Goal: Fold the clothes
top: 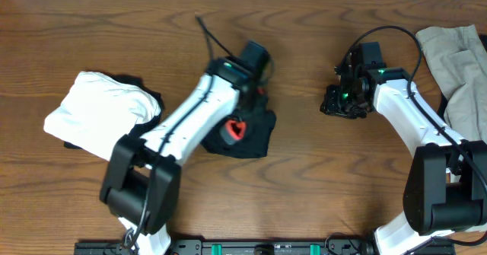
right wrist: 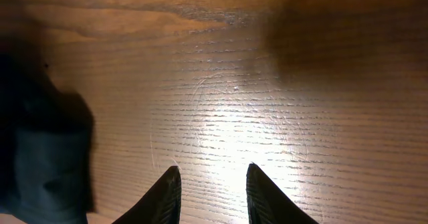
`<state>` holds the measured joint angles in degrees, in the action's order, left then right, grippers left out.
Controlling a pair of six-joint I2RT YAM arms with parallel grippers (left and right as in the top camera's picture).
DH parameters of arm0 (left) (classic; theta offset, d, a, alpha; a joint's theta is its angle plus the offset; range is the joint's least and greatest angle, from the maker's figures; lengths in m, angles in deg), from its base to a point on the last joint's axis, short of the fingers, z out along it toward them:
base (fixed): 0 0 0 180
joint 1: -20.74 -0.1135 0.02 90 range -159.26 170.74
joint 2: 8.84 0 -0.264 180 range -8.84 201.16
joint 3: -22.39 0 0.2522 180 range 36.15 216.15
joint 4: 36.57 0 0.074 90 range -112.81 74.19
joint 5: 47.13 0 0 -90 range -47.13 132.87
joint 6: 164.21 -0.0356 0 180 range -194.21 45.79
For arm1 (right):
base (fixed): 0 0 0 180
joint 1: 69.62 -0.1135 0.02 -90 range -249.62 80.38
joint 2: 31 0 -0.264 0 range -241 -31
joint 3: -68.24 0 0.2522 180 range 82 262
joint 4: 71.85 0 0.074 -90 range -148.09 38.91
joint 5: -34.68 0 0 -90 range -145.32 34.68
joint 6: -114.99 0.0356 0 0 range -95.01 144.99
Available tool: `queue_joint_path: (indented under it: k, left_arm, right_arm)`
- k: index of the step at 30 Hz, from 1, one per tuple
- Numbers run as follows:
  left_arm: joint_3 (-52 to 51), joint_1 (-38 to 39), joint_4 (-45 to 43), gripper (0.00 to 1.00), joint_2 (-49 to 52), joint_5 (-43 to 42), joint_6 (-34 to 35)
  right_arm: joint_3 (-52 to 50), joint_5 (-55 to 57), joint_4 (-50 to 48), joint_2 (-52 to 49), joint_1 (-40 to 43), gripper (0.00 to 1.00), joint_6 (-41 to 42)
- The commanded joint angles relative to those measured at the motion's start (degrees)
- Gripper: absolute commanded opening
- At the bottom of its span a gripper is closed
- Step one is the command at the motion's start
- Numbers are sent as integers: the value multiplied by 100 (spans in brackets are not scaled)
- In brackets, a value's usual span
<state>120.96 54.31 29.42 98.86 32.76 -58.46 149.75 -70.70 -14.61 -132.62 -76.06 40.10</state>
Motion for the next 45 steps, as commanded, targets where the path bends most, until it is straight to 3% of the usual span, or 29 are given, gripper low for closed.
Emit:
queue_joint_path:
  k: [1,2,7,11,12,13,16,19,25,35,42,43,45]
  left_arm:
    - [79,195,79,69,-105,-35,153]
    - [170,192,199,85,-144,-35,151]
    - [809,-157,1069,89,-531,369,151]
    - [892,-732,1178,93,-975,861,140]
    - [892,-920,1174,89,-1016,861,129]
    - [892,-1069,1172,76,-1021,820,127]
    - [800,-1429,1145,21,-892,468,-44]
    - [590,-1499,1054,6,-675,-68,-127]
    - [-101,-986,525,6,-114,-588,-195]
    - [-391,192,745,6,90,-787,-170]
    - [35,17,1390,6,-341,-511,-166]
    - [76,-103,1405,7,-476,-306,-129]
    - [83,-400,1349,23,-730,92,26]
  right_arm:
    - [-15,15,7,-50,4,31,74]
    - [-15,15,15,-50,4,31,72]
    - [-15,17,122,-50,4,32,72]
    - [-15,17,136,-50,4,32,72]
    - [-15,17,138,-50,4,32,72]
    - [-15,15,138,-50,4,32,72]
    - [-15,15,129,-50,4,32,74]
    - [-15,17,118,-50,4,32,74]
    - [-15,15,133,-50,4,33,74]
    - [-15,17,175,-50,4,33,74]
    - [-15,17,195,-50,4,33,72]
    - [-15,17,201,-50,4,33,72]
    - [-15,17,223,-50,7,33,72]
